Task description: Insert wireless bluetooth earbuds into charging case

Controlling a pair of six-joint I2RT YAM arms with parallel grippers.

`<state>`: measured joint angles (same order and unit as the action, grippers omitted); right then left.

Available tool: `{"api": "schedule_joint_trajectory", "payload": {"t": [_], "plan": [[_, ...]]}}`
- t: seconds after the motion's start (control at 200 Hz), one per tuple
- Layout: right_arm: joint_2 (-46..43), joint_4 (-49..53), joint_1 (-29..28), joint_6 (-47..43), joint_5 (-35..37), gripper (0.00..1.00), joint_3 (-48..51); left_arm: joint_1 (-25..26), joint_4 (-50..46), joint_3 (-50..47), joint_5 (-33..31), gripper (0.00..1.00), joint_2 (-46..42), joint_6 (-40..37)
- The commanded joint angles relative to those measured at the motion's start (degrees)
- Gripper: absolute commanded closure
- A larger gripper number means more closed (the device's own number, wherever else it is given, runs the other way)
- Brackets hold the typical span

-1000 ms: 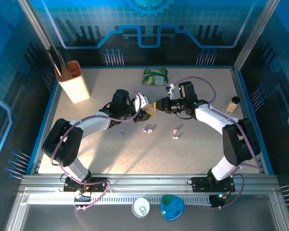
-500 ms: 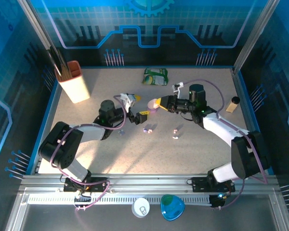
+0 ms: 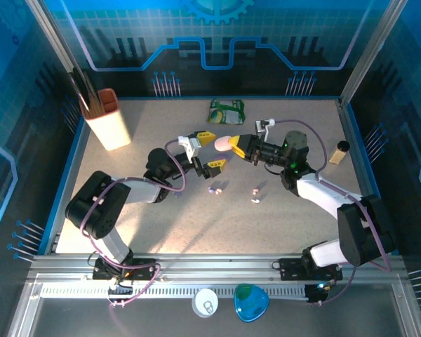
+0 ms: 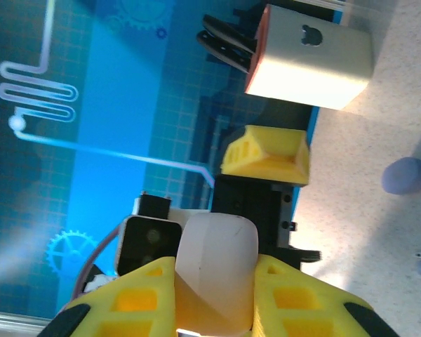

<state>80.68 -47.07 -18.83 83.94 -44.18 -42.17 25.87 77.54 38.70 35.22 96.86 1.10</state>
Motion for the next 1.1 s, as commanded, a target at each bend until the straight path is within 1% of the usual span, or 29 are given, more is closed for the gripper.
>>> {"api": "schedule_joint_trajectory", "payload": {"t": [0.0,0.045,0.11,0.185,0.4,0.755,0.79,1.02,1.096], "plan": [[0.08,-8.41,-0.92,5.94,1.13,0.83,0.52,0.66,2.79,2.97,1.15,0.11,1.31,-1.18],[0.20,-8.69,-1.07,6.45,1.43,0.83,0.51,1.13,2.82,3.57,0.71,0.15,1.39,-1.10],[0.43,-9.94,-1.18,7.64,1.81,0.83,0.63,1.55,2.79,4.33,0.71,0.17,1.65,-0.94],[0.86,-12.17,-1.30,9.10,2.32,0.83,0.91,1.72,2.79,5.22,1.18,0.25,2.06,-0.20],[1.14,-13.41,-1.55,10.34,2.75,0.83,1.61,1.81,2.79,6.04,0.85,0.31,2.35,1.15],[2.10,-13.82,-1.46,10.10,2.70,0.83,2.13,1.91,2.77,7.01,1.86,0.38,1.69,2.88],[2.11,-14.06,-1.46,10.11,2.80,0.83,2.31,1.91,2.79,7.07,2.04,0.40,1.62,2.92],[2.12,-13.84,-1.31,10.02,2.74,0.83,2.36,1.91,2.79,6.98,2.35,0.45,1.62,3.35],[2.32,-13.80,-1.30,10.00,2.61,0.83,2.37,1.89,2.79,7.09,2.48,0.49,1.62,3.55]]}}
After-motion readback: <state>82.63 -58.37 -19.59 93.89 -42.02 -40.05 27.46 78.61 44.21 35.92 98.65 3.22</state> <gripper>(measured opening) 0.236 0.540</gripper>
